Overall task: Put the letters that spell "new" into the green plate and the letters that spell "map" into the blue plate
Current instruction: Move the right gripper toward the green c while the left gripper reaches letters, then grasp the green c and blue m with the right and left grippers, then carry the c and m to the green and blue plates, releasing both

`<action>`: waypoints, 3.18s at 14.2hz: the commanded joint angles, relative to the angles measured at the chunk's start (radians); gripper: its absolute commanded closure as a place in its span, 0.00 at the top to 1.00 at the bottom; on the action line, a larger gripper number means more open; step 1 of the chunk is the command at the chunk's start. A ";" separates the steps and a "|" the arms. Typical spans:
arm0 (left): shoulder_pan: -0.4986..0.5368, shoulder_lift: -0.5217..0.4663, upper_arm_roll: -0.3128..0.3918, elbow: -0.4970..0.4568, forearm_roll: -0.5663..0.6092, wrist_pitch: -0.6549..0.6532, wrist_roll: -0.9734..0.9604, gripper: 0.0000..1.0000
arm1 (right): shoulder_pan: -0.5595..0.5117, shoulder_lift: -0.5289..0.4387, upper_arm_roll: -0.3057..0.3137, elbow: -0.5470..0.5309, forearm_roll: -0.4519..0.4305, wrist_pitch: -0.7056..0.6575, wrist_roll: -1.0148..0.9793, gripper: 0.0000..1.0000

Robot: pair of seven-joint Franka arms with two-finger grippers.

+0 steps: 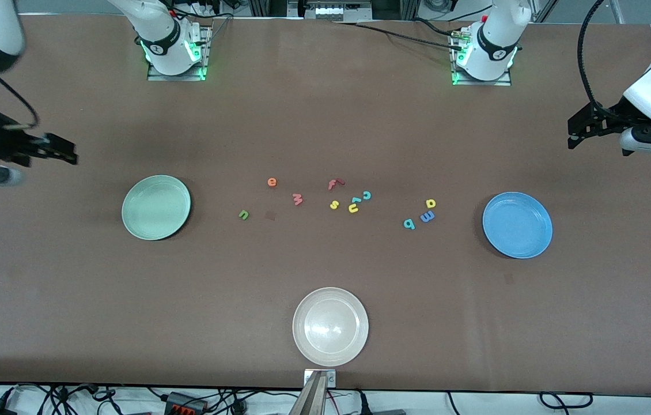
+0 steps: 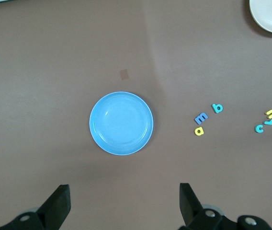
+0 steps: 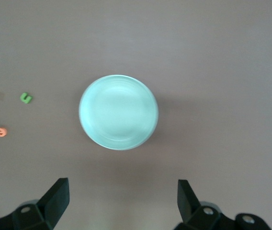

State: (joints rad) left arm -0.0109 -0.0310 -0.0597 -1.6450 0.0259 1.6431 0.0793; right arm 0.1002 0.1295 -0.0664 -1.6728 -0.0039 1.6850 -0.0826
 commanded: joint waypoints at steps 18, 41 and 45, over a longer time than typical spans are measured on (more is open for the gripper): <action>-0.202 0.555 -0.052 -0.056 -0.008 0.368 0.571 1.00 | 0.432 0.463 -0.003 -0.084 0.045 0.510 0.444 0.77; -0.264 0.606 -0.065 -0.271 0.040 0.696 0.504 0.47 | 0.451 0.535 -0.003 -0.122 0.041 0.637 -0.012 0.17; -0.270 0.612 -0.065 -0.271 0.058 0.698 0.461 0.34 | 0.441 0.530 -0.004 -0.119 0.041 0.631 -0.048 0.08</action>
State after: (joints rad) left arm -0.2700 0.6037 -0.1295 -1.8881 0.0551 2.3259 0.5725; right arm 0.5452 0.6587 -0.0672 -1.7778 0.0266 2.2999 -0.0965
